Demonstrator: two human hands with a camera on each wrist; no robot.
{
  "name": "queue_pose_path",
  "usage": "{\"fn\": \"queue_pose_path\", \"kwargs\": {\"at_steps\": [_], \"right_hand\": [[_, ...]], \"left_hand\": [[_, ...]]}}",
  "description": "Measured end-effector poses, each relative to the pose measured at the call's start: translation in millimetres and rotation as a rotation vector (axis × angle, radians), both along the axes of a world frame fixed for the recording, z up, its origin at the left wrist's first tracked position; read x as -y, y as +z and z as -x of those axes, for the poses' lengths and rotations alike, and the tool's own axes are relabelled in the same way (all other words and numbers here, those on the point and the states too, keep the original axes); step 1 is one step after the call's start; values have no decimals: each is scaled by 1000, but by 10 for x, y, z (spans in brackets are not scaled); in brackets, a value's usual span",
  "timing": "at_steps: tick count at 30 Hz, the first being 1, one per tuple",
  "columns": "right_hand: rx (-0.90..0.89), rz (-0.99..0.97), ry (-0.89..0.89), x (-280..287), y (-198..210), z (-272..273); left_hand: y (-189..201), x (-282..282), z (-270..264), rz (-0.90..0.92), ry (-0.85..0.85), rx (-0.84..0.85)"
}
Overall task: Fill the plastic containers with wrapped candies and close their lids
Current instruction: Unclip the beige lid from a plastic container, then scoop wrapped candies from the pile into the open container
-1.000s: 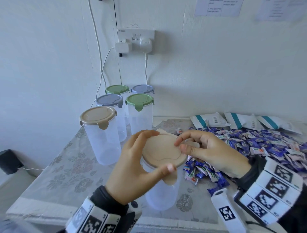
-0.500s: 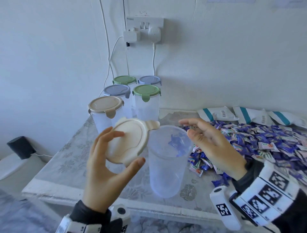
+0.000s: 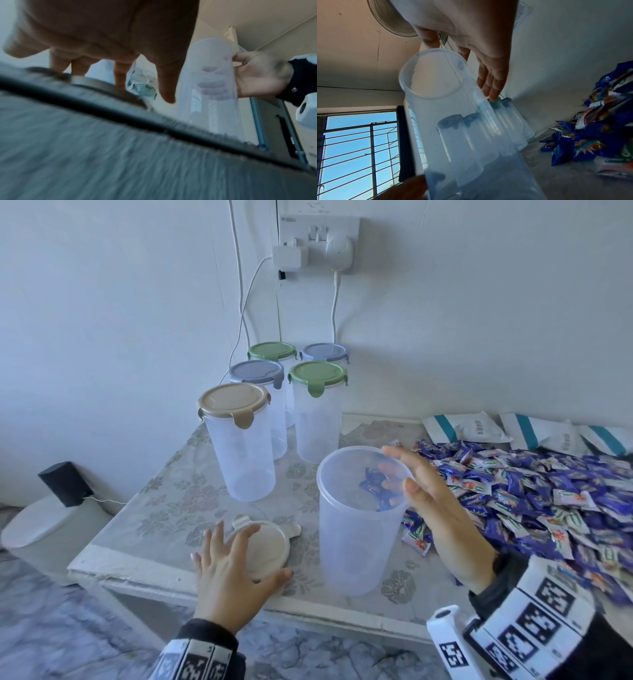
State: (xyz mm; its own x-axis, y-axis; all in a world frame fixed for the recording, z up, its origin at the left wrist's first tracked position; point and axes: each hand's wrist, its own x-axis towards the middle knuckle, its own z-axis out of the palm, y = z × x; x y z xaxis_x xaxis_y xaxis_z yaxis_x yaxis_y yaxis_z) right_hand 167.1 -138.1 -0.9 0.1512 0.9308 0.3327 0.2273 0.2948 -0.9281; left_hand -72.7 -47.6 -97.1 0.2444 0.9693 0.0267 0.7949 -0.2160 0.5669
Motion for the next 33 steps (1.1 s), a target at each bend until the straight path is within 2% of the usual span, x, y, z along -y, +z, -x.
{"fn": "queue_pose_path", "kwargs": {"at_steps": [1, 3, 5, 7, 11, 14, 24, 33], "right_hand": [[-15, -6, 0, 12, -12, 2], [-37, -15, -9, 40, -55, 16], [-27, -6, -22, 66, -106, 30], [-15, -7, -35, 76, -159, 37], [-63, 0, -39, 37, -171, 44], [-101, 16, -74, -55, -162, 20], [-13, 23, -183, -589, -103, -136], [85, 31, -181, -816, -169, -317]], "left_hand": [[61, 6, -43, -28, -18, 81], [221, 28, -131, -67, -108, 352], [382, 69, -233, -29, -249, 591], [537, 118, -336, 41, -393, 685], [678, 119, -535, 30, -547, 656], [700, 16, -630, 54, -543, 691], [796, -500, -934, 83, -524, 676], [797, -758, -1046, 117, -544, 639]]}}
